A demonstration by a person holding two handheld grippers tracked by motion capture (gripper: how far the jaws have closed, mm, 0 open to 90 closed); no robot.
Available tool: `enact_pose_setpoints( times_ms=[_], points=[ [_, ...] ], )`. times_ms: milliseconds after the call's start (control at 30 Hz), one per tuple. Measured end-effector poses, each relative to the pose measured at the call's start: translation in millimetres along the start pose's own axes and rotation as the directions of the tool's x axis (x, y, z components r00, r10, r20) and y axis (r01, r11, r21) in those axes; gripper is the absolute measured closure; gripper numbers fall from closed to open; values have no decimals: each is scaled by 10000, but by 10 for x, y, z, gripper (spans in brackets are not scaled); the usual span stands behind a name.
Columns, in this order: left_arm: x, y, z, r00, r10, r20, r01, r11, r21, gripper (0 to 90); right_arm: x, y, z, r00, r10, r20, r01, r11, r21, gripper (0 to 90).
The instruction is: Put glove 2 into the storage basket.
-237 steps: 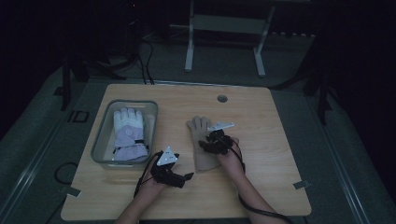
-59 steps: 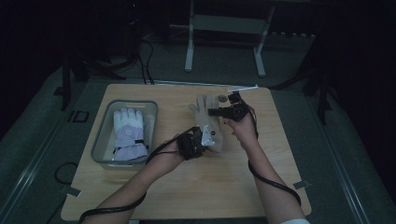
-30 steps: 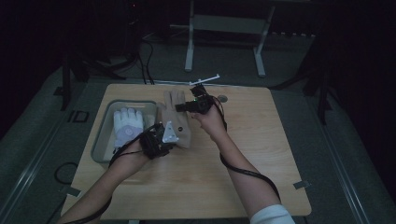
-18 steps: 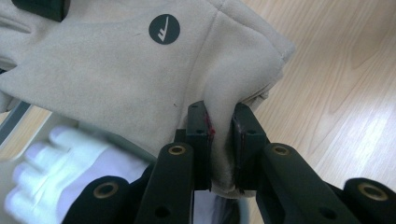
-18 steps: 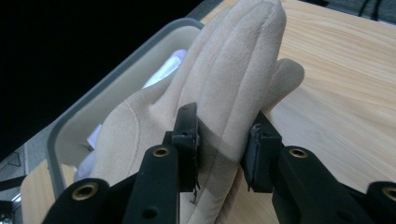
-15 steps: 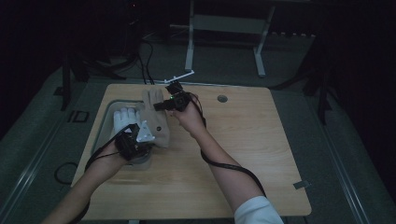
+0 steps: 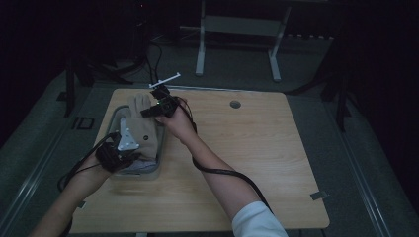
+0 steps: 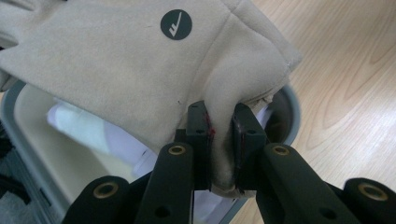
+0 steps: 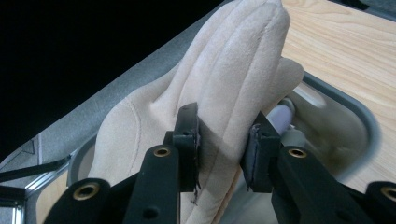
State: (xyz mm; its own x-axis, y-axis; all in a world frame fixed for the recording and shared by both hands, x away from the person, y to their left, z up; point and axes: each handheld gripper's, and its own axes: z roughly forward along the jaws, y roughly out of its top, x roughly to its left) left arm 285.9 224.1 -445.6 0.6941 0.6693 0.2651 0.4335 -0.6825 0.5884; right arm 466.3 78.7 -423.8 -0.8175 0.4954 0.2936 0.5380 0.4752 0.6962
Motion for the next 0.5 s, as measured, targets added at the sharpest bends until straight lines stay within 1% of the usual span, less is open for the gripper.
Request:
enact_pose_setpoints(
  times_ms=[133,167,233,333,400,500],
  points=[
    [55,-91,6,9999,-141,-56,142,9998,111,800,49,33,96,9999,27,-154,-28,10000,-58,704],
    [69,-118,19,9997,-249,-13,249,9996,156,801,52,32,115,9999,18,-141,-19,10000,-43,704],
    [92,-159,48,9992,-389,54,388,9990,233,801,46,22,180,9996,178,-211,-179,9998,1,705],
    [105,-209,100,9982,-565,222,558,9979,329,801,53,2,287,10000,74,-66,-73,9997,221,705],
    [98,-234,139,9982,-548,235,537,9974,472,800,48,-22,360,10000,46,44,-48,9991,430,705],
    [104,-265,193,9974,-619,372,594,9961,653,801,13,-77,479,9998,77,207,-91,9974,720,705]
  ],
)
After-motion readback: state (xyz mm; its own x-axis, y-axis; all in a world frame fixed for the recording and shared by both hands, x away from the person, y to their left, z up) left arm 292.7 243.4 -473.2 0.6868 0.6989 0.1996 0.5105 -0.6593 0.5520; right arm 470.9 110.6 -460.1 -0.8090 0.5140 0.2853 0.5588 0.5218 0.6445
